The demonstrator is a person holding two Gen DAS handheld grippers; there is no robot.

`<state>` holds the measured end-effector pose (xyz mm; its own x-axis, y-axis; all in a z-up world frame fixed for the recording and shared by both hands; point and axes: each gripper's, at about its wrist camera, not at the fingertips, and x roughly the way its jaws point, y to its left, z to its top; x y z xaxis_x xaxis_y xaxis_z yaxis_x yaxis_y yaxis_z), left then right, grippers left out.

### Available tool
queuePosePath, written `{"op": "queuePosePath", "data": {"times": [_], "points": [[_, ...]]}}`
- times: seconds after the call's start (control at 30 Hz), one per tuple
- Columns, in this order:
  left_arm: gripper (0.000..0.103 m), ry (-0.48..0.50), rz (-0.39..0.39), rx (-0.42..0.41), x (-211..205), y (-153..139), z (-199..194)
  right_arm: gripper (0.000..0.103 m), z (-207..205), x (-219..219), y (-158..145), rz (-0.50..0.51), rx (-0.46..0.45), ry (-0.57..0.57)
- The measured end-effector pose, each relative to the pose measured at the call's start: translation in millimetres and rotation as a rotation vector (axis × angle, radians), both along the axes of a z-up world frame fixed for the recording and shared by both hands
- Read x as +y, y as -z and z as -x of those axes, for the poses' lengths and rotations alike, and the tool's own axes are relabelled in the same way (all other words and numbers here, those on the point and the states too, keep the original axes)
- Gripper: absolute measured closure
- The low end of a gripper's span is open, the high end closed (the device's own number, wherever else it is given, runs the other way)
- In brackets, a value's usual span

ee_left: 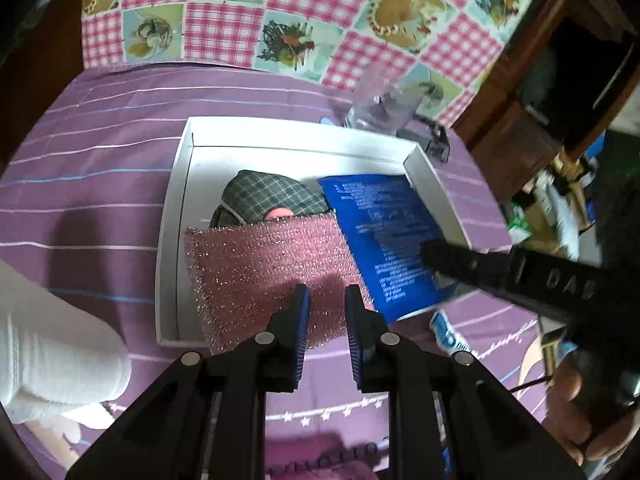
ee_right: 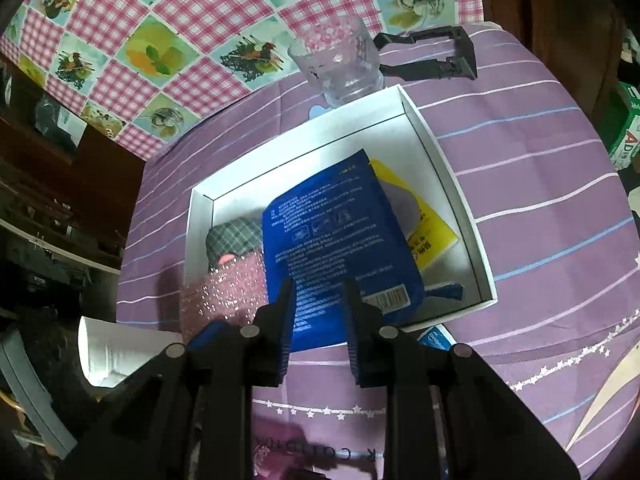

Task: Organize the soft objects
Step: 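Lower the sponge into the tray with the left gripper while the right lowers the blue packet beside it, then open both grippers to release the sponge and blue packet in the tray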

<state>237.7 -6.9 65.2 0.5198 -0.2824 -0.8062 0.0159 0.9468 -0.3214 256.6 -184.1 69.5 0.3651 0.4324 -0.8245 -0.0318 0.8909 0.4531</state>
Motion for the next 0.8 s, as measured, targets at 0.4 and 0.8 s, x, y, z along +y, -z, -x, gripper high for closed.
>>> {"op": "queuePosePath", "data": {"times": [0.4,0.8], "points": [[0.080,-0.136,0.013,-0.042,23,13,-10,0.078,-9,11,22,0.017,0.032,-0.019],[0.048,-0.093,-0.147,-0.065,-1,-8,3,0.078,-2,5,10,0.023,0.030,-0.030]]}}
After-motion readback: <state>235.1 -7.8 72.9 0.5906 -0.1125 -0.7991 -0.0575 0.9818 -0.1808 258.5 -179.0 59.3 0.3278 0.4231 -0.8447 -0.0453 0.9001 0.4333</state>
